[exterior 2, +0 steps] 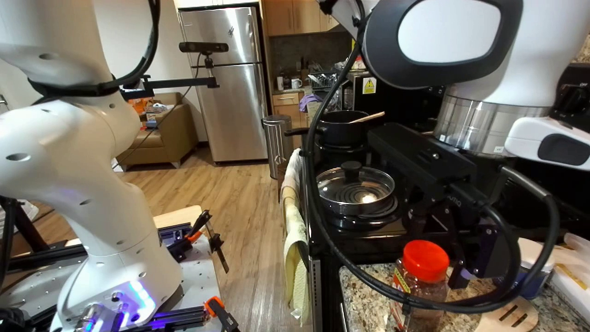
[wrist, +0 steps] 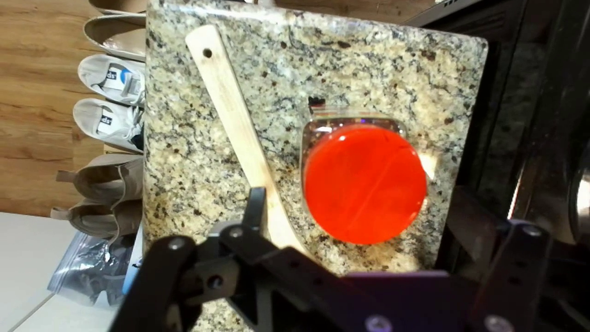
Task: Move the bottle with the orange lid from the stove and put it on the counter top then remove the wooden spoon from inside the left pot and put it on the pot
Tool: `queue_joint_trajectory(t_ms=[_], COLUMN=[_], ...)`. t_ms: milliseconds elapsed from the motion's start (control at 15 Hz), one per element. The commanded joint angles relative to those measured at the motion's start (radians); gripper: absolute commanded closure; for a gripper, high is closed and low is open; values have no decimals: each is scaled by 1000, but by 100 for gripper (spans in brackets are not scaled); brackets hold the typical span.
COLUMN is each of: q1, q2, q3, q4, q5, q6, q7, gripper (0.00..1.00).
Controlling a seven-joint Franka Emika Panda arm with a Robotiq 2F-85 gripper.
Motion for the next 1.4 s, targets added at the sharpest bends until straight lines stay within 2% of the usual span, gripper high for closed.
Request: queue_joint_trajectory(t_ms=[0, 400, 733, 867, 933, 1333], q1=[1, 54, 142, 163, 157, 160], q2=[-102, -250, -255, -250, -264, -261], q3=[6, 42, 120, 138, 126, 123], q4=[-19, 2, 40, 36, 19, 19], q5=[-35, -104, -152, -164, -135, -136], q6=[-41, -152, -240, -237, -210, -210], q7=[20, 58, 12, 22, 22, 24], gripper=[0, 0, 0, 0, 0, 0])
